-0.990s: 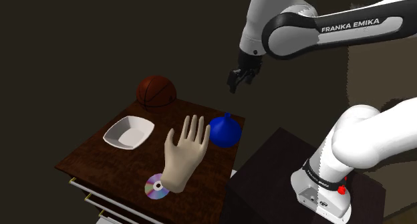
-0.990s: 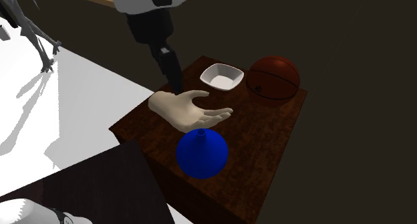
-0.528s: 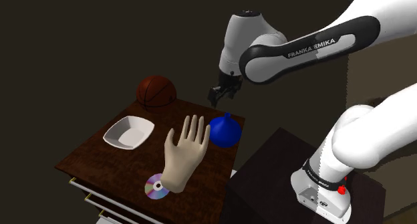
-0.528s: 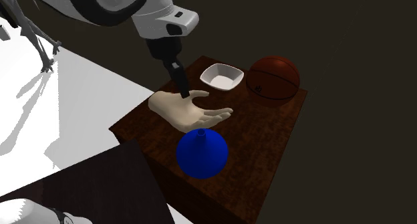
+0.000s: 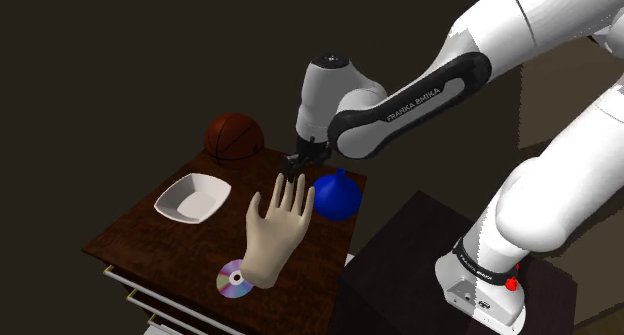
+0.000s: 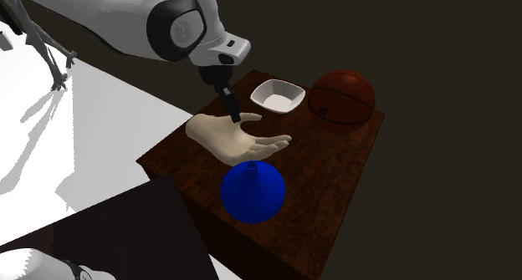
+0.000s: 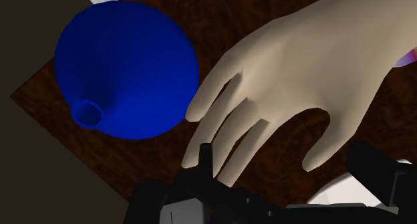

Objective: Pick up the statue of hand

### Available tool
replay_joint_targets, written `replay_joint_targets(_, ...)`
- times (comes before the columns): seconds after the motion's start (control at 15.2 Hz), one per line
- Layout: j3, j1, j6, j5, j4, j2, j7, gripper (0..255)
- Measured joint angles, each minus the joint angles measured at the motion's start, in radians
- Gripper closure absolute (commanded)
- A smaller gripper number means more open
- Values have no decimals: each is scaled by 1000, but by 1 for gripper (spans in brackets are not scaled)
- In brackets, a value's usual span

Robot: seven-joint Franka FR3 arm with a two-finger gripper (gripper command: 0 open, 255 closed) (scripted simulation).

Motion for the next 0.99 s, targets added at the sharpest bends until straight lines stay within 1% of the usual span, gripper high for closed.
replay_joint_targets(0.2,27,-2,65,-96,57,129,114,0)
replay_joint_targets(0.46,20,26,122,-227,141,279,253,0)
replay_joint_targets(0.73,-25,99,157,-358,267,450,390,0)
replay_joint_targets(0.92,-60,163,172,-419,359,556,468,0)
replay_joint_targets(0.99,-70,174,179,-432,375,578,481,0)
